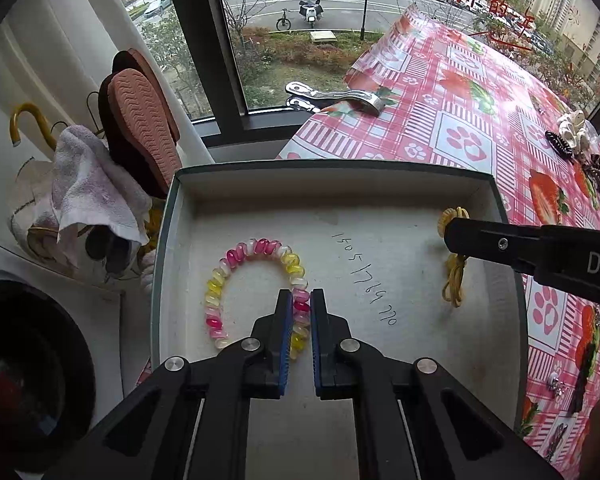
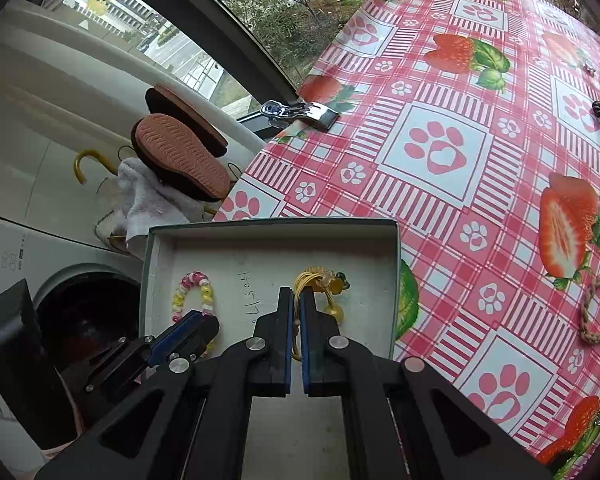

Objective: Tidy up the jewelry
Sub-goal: 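Carry the bracelet with the left tool into the tray while the right tool carries the hair tie there, then open the left tool releasing the bracelet while the right tool releases the hair tie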

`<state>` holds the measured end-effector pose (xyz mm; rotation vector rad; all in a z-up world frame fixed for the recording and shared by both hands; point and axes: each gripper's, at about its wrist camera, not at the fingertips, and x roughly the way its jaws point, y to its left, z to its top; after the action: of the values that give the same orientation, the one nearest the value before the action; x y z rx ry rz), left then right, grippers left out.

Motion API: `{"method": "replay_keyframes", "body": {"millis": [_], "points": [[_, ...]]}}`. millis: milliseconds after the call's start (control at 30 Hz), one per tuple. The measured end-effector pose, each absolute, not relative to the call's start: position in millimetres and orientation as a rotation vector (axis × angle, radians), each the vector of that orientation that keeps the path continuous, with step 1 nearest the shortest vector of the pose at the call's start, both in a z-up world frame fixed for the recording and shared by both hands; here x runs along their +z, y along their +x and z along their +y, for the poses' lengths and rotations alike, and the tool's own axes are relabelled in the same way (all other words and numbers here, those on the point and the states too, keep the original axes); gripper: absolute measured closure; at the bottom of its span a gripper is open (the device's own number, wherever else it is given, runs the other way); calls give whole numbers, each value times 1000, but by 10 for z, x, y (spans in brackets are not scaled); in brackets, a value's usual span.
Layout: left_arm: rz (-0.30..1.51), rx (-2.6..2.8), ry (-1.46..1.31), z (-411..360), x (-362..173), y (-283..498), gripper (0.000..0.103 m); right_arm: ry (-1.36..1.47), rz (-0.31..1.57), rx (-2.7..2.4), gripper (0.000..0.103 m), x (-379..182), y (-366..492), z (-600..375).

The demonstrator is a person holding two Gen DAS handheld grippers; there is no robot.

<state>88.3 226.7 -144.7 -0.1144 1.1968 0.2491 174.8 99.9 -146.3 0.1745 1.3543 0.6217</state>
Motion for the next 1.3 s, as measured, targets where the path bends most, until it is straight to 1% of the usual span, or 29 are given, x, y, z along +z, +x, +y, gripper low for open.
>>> {"method": "replay_keyframes", "body": {"millis": [200, 467, 533, 567, 600, 667, 900, 1200, 1233, 1267, 1300], "points": [[1206, 267, -72, 2232, -1494, 899, 88, 152, 1392, 604, 99, -1624, 1761, 1023], [1217, 271, -61, 2210, -1447, 891, 88, 201, 1434, 598, 97, -1702, 1802, 981], [1223, 272, -70, 2215, -1437, 876, 88, 215, 1428, 607, 91, -1669, 1808, 949], [1224, 273, -71, 2215, -1433, 864, 88, 226, 1422, 612, 81, -1645, 1811, 931], [1226, 274, -69, 2212, -1427, 860, 88, 238, 1414, 615, 68, -1611, 1805, 900], [1226, 272, -67, 2207, -1414, 848, 88, 263, 1396, 624, 56, -1544, 1811, 855], [1231, 266, -75, 2201, -1358, 836, 88, 346, 1330, 639, 55, -1256, 1804, 655], [1215, 252, -75, 2172, -1250, 833, 88, 321, 1260, 597, 52, -964, 1556, 328], [1215, 250, -75, 2162, -1241, 833, 66, 323, 1261, 592, 52, -958, 1524, 276], [1220, 253, -78, 2158, -1236, 835, 0, 324, 1263, 583, 52, -956, 1486, 228], [1198, 283, -74, 2157, -1216, 818, 1, 324, 1265, 576, 52, -959, 1446, 188]]}}
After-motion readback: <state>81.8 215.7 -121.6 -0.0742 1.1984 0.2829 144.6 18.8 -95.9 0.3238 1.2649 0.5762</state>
